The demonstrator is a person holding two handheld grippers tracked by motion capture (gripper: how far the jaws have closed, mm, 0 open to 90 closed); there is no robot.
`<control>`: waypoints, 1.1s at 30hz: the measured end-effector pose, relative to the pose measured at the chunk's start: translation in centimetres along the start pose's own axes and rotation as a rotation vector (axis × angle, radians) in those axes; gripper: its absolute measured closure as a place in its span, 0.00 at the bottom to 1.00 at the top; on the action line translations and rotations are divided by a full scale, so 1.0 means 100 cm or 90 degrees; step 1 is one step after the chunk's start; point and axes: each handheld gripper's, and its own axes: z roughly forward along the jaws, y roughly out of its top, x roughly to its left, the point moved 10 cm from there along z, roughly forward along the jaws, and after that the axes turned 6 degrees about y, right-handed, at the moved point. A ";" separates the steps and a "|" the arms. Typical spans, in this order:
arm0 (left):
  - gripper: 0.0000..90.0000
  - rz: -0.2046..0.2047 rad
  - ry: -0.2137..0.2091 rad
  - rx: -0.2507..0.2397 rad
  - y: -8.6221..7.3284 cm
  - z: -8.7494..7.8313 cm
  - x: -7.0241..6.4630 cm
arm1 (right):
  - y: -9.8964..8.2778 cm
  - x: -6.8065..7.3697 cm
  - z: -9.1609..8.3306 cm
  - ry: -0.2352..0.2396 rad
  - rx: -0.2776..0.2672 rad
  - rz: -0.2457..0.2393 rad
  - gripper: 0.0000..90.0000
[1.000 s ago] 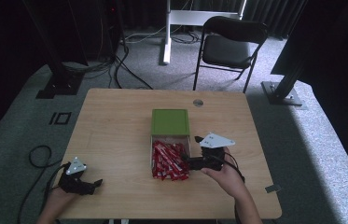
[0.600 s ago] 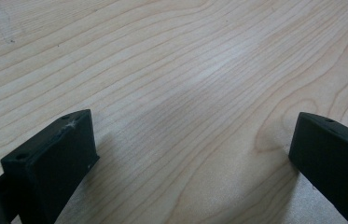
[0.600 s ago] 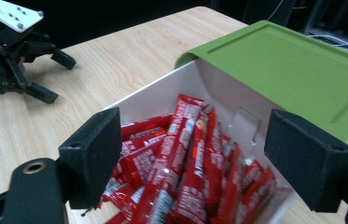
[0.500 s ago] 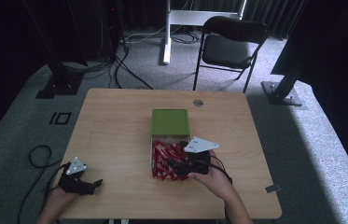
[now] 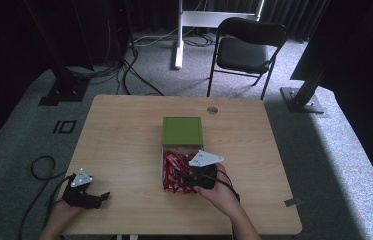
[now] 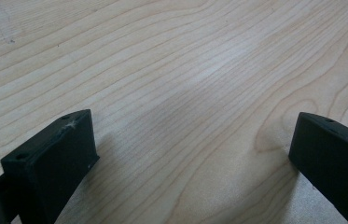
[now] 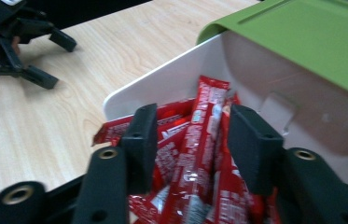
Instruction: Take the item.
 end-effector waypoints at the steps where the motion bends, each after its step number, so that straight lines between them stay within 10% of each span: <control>1: 0.02 0.000 0.000 0.000 0.000 0.000 0.000 | -0.002 0.000 0.002 0.000 0.011 -0.001 0.63; 23: 0.02 0.002 0.001 0.001 0.000 0.000 0.000 | -0.024 -0.007 0.022 -0.050 0.078 0.042 0.83; 33: 0.02 0.002 0.001 0.001 0.000 0.000 0.000 | -0.015 -0.006 0.012 -0.039 0.040 0.066 0.88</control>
